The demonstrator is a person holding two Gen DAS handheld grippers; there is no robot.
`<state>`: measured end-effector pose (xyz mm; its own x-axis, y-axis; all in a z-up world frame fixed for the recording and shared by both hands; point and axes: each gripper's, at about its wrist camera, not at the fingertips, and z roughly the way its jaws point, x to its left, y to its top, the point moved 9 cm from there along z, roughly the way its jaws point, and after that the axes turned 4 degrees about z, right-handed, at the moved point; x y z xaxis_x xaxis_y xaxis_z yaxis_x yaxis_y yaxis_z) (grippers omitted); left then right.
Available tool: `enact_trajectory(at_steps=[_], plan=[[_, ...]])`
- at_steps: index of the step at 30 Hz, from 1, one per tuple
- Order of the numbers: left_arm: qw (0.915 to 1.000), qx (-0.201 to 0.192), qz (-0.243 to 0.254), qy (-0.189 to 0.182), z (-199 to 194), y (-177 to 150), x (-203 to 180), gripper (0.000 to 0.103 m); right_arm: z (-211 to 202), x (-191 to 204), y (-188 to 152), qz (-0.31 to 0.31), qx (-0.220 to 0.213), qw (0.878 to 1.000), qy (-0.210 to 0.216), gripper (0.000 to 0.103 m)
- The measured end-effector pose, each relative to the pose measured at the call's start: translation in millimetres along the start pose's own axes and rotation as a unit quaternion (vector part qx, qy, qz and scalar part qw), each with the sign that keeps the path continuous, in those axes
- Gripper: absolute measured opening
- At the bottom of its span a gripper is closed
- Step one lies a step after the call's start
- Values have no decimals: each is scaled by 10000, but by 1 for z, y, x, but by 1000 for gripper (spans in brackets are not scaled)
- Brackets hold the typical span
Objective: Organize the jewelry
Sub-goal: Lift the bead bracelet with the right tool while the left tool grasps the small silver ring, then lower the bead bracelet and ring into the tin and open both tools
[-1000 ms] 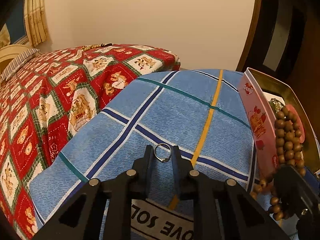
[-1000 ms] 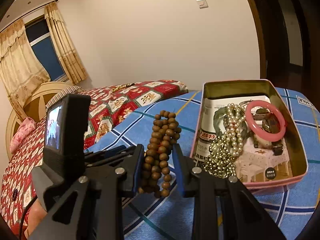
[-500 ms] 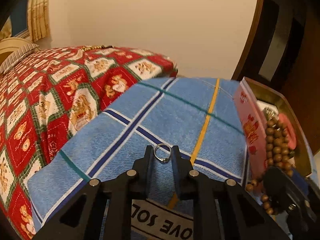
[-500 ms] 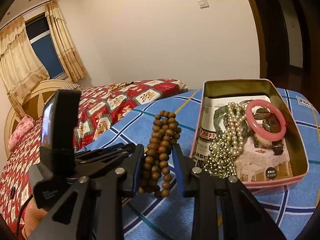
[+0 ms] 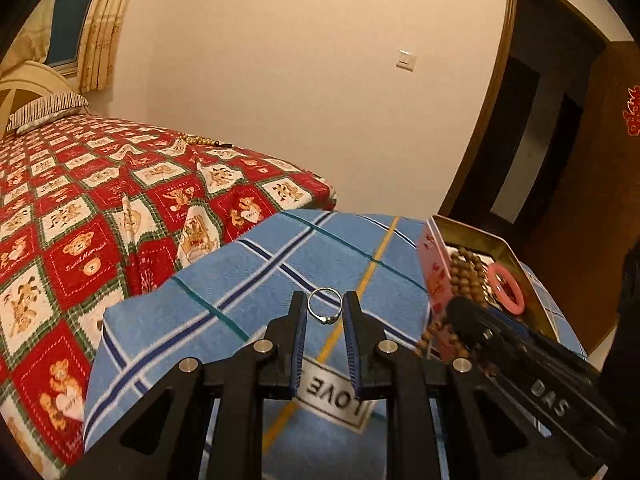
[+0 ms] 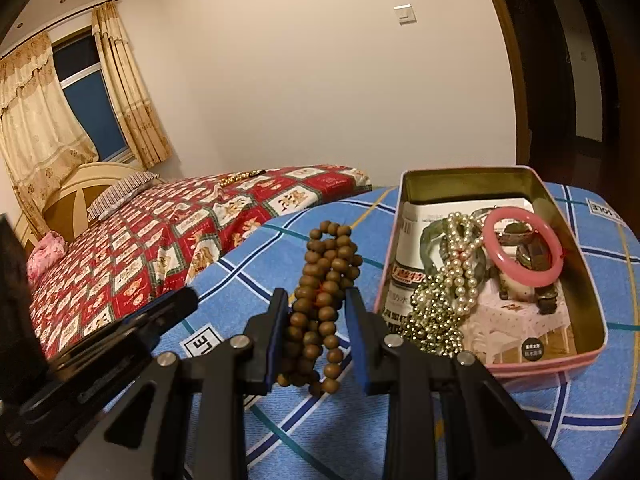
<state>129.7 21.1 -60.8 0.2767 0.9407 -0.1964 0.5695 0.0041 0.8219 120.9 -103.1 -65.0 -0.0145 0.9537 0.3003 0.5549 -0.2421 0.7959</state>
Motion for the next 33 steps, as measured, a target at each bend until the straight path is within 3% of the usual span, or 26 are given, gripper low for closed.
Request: enact_trajectory(at_steps=[11,23,33], plan=[[9992,56,402,-31,-14,-14,-28,18,-24,-2,-10,-60,36,10000,10,32],[9955,-81,727,-599,-20,-6,-87,18,-91,-79,11,401,-696,9952,-563,32],[9877,-4,1091,-1118,15,6,-159,18,-90,-118,38,632,-842,9915,-761,32]])
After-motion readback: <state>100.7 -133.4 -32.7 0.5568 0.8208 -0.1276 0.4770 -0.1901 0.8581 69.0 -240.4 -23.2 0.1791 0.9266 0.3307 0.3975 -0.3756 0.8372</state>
